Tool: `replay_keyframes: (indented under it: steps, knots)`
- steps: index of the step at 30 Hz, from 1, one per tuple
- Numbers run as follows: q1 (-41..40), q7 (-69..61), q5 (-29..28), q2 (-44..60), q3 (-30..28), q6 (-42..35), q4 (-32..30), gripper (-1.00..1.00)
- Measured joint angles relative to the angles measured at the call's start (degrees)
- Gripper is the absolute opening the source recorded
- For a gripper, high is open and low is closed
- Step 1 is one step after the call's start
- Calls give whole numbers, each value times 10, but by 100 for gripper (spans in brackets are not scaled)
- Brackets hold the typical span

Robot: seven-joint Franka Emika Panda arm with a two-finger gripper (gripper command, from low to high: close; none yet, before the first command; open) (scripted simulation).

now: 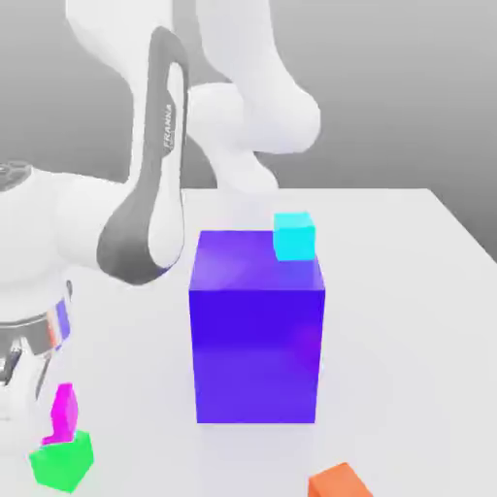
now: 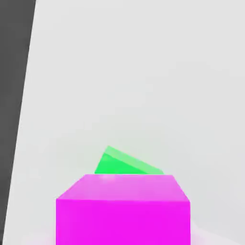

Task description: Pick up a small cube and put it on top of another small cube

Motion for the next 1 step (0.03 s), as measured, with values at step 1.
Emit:
replay_keyframes:
  steps: [1]
  knots:
    - [0, 0, 0, 0, 0, 0, 0, 100]
